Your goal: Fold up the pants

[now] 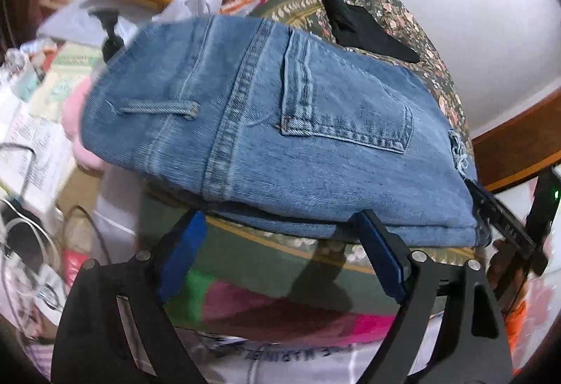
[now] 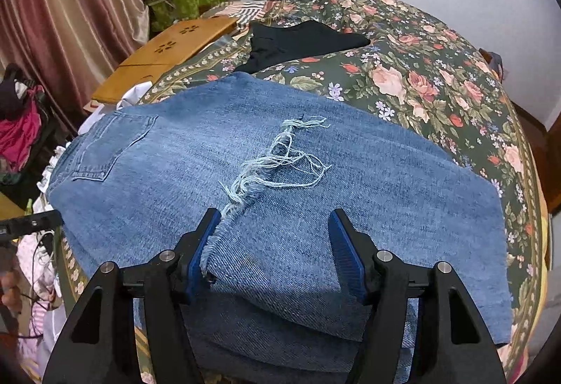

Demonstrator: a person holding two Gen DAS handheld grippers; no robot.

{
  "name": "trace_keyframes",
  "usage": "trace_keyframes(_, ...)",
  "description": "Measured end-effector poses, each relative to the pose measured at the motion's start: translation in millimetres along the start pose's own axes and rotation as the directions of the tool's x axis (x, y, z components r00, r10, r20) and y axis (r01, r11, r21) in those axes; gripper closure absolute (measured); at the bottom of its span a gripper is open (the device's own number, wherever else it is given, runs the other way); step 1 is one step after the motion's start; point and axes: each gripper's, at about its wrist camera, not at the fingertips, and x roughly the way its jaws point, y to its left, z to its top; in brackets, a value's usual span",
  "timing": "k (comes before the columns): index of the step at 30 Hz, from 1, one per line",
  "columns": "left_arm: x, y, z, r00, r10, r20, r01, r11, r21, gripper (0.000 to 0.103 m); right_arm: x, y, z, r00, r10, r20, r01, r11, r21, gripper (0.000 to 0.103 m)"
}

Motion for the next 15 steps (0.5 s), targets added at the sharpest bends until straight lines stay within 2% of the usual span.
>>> trace_keyframes(2,2.4,0.1,3.0,1.000,0.003,0.007,-0.003,1.000,-0.013,0.013,-1.3,-1.9,-1.4,1.000,0.013,0.004,-0.013,1.000,0.003,0.042)
trace_keyframes(6,8.0,9.2,9.2,0.999,-0.037,0.019,0.039,0.996,-0.084,0.009,-1.3,-3.7,-2.8,1.000,0.024,0.008,-0.024,1.000,-0.003,0.042)
trace_keyframes(10,11.0,10.7,17.3,0.998,-0.038,0.048,0.043,0.992,-0.120,0.009,-0.4,-2.6,-3.6,1.000,0.024,0.014,-0.024,1.000,-0.010,0.041)
trace_keyframes(15,1.8,20.3,16.9,0.994,-0.081,0.079,0.093,0.980,-0.174,0.009,-1.4,-3.5,-4.3,1.000,0.028,0.014,-0.028,1.000,-0.010,0.041)
